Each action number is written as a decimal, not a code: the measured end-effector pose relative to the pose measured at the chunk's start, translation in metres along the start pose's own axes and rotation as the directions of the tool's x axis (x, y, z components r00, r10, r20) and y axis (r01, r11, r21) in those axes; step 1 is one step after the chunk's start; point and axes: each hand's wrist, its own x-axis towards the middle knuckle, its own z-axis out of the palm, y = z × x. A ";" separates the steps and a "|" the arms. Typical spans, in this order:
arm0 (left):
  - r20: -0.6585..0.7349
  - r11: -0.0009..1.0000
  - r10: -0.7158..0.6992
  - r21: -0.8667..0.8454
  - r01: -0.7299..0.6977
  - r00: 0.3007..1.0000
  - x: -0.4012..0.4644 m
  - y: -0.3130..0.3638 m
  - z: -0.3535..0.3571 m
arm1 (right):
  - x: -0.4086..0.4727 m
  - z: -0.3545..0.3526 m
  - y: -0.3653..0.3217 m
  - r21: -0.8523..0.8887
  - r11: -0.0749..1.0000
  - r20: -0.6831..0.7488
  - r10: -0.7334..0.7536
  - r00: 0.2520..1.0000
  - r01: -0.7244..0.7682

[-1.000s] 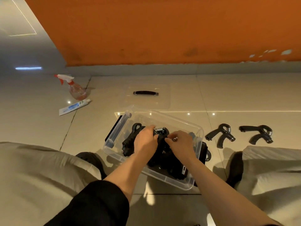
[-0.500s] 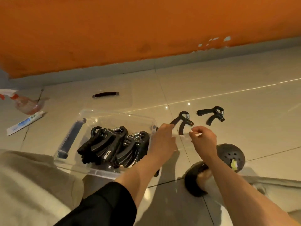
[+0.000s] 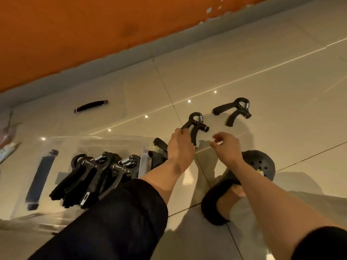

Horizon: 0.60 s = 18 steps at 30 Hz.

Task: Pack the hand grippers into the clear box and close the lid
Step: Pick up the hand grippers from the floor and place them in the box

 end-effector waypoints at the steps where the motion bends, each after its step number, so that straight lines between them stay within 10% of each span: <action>1: -0.007 1.000 -0.007 0.016 0.007 1.000 0.008 0.001 0.004 | 0.006 0.004 0.000 0.012 1.000 0.030 0.020 0.999 -0.021; 6: 0.007 0.997 -0.068 0.031 0.068 0.998 0.046 0.008 0.019 | 0.036 0.027 -0.015 0.205 0.962 0.278 0.118 0.953 -0.179; 18: 0.252 0.937 -0.330 -0.026 0.347 0.910 0.097 -0.008 0.043 | 0.073 0.056 -0.016 0.363 0.853 0.385 0.230 0.894 -0.375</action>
